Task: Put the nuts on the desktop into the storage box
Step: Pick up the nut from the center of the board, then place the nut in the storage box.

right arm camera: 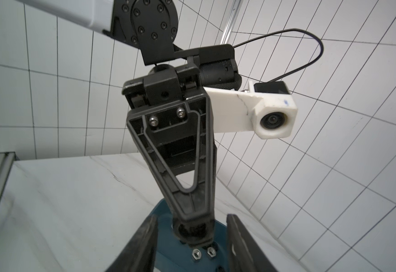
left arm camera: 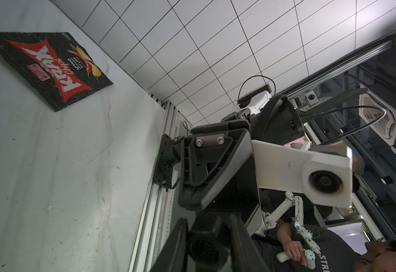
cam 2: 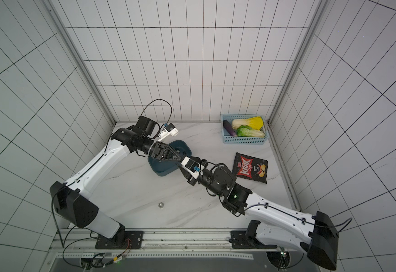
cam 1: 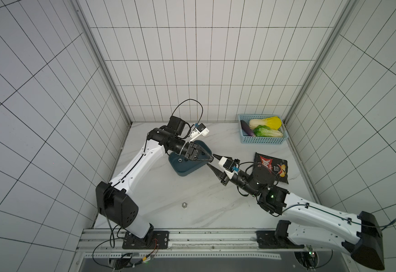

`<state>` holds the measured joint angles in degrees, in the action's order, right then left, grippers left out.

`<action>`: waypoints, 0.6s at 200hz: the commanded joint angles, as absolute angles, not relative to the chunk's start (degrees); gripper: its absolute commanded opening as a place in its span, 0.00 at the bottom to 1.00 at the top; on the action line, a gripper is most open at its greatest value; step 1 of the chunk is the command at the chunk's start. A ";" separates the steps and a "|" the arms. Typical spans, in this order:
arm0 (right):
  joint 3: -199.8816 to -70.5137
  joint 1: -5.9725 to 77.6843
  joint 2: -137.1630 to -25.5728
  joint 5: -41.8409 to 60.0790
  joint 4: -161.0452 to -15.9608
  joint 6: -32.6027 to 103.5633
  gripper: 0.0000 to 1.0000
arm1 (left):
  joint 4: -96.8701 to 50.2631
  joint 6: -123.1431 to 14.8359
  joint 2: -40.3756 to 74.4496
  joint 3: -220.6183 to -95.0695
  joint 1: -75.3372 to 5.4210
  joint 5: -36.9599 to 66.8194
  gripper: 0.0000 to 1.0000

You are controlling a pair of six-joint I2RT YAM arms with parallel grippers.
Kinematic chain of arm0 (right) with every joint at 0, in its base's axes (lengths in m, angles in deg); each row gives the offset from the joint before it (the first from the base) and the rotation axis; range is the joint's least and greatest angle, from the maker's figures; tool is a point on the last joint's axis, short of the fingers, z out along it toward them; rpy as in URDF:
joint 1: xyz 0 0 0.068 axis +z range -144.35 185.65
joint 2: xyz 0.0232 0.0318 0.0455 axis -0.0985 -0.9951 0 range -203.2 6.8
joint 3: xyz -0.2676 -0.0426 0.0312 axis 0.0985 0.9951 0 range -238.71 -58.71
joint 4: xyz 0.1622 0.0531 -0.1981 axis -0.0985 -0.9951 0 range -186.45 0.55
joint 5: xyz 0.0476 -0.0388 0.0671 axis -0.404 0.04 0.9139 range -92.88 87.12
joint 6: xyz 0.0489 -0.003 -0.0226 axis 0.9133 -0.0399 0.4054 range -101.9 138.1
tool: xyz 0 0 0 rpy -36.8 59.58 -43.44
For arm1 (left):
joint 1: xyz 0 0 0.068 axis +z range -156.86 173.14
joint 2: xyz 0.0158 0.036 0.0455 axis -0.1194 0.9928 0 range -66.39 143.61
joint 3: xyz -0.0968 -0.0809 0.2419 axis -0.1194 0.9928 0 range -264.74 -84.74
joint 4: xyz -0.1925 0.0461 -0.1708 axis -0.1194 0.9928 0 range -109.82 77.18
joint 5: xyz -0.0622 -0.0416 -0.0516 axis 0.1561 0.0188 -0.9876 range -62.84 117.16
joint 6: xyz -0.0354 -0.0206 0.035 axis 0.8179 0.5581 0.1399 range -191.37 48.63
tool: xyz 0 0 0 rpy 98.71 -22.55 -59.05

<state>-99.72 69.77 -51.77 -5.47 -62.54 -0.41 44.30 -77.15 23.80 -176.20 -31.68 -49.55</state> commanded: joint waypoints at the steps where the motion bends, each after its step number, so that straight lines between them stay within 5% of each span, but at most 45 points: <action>1: -98.59 69.91 -49.90 -8.10 -64.71 -0.21 0.71 | 45.48 -79.74 24.22 -178.44 -31.65 -41.16 0.21; 69: -98.97 69.64 -47.32 -9.12 -82.08 -1.59 1.00 | 40.95 -81.28 26.97 -177.49 -30.14 -9.55 0.20; 120: -98.71 69.73 -50.96 -11.00 -86.07 -1.24 0.99 | 36.31 -79.94 33.82 -175.90 -28.73 13.86 0.18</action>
<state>-98.56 69.75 -49.39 -9.27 -83.41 -1.17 40.36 -79.89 30.23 -176.92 -29.51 -1.53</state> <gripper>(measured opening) 0.990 0.288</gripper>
